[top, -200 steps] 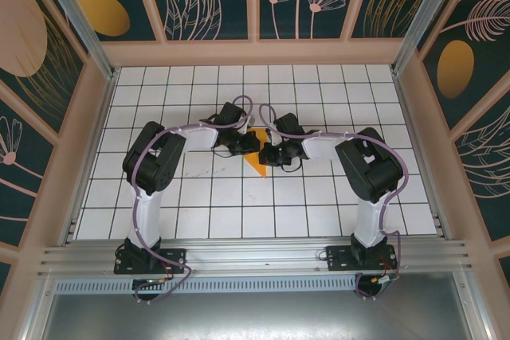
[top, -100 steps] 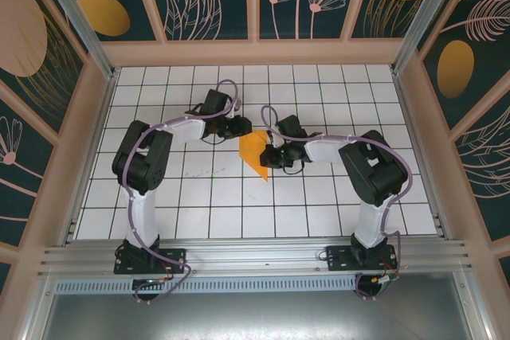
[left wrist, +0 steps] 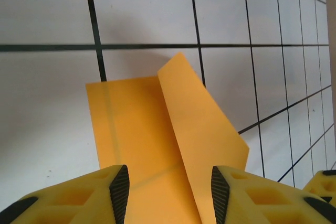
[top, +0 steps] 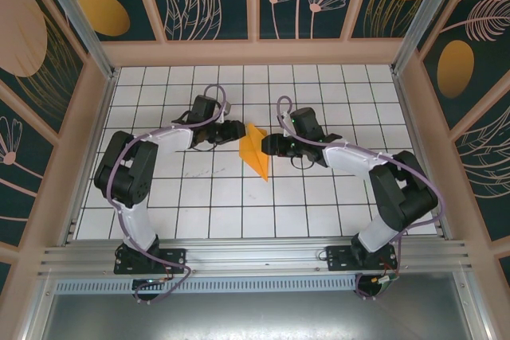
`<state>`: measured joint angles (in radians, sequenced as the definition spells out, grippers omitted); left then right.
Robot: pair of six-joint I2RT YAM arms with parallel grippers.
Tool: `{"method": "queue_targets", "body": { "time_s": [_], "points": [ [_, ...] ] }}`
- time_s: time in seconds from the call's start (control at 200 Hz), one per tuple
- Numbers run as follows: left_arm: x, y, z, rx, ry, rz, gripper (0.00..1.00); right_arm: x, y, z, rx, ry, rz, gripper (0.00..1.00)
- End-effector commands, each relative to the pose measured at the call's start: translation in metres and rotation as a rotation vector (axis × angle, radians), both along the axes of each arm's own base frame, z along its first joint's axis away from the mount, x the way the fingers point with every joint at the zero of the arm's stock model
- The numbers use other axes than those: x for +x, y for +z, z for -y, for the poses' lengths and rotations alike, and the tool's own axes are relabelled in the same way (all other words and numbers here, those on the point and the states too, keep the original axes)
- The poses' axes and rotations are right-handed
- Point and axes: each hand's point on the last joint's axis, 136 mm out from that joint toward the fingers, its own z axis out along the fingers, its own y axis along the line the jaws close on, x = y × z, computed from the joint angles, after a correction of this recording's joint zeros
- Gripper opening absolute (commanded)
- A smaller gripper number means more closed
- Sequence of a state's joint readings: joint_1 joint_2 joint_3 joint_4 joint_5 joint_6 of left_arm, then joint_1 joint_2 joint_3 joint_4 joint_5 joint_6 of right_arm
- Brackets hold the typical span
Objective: Fold a paper plane with a square sheet of paper (fold left side to right side)
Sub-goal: Turn over the paper at the center of the table.
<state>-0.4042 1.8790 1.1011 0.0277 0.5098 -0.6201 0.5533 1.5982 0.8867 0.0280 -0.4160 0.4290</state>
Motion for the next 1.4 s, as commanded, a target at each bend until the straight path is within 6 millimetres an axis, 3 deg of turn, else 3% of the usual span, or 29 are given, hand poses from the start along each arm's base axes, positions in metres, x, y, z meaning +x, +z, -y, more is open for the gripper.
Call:
{"method": "queue_targets", "body": {
  "time_s": [0.0, 0.23, 0.36, 0.565, 0.671, 0.741, 0.936, 1.061, 1.116, 1.141, 1.281, 1.396],
  "points": [
    [0.002, 0.000, 0.018, -0.075, -0.035, -0.005, 0.49, 0.002, 0.000, 0.007, -0.022, -0.020, 0.038, 0.50],
    [0.008, -0.016, 0.040, -0.097, -0.072, -0.039, 0.46, -0.001, 0.017, 0.013, -0.007, -0.044, 0.076, 0.51],
    [0.013, -0.016, 0.052, -0.119, -0.090, -0.035, 0.41, -0.009, 0.023, 0.017, 0.010, -0.046, 0.082, 0.59],
    [0.021, -0.001, 0.060, -0.155, -0.102, 0.012, 0.14, -0.013, 0.033, 0.035, 0.153, -0.075, 0.051, 0.80],
    [0.029, 0.025, 0.053, -0.141, -0.088, 0.088, 0.03, -0.014, 0.048, 0.044, 0.270, -0.079, 0.059, 0.92],
    [0.036, 0.052, 0.044, -0.161, -0.064, 0.145, 0.00, -0.014, 0.062, 0.050, 0.349, -0.074, 0.079, 0.99],
    [0.045, 0.148, 0.028, -0.264, -0.044, 0.338, 0.00, -0.018, 0.109, 0.046, 0.555, 0.043, 0.158, 0.99],
    [0.040, 0.203, 0.027, -0.342, -0.057, 0.444, 0.00, -0.015, 0.127, 0.037, 0.612, 0.110, 0.190, 0.99],
    [0.039, 0.214, 0.028, -0.375, -0.061, 0.458, 0.00, -0.014, 0.136, 0.032, 0.636, 0.140, 0.210, 0.99],
    [0.033, 0.234, 0.027, -0.399, -0.065, 0.491, 0.00, -0.013, 0.140, 0.029, 0.644, 0.155, 0.220, 0.99],
    [0.023, 0.261, 0.029, -0.479, -0.092, 0.518, 0.00, -0.012, 0.150, 0.014, 0.663, 0.219, 0.245, 0.99],
    [0.014, 0.270, 0.031, -0.526, -0.122, 0.514, 0.00, -0.008, 0.153, 0.008, 0.696, 0.231, 0.238, 0.99]
  ]
}}
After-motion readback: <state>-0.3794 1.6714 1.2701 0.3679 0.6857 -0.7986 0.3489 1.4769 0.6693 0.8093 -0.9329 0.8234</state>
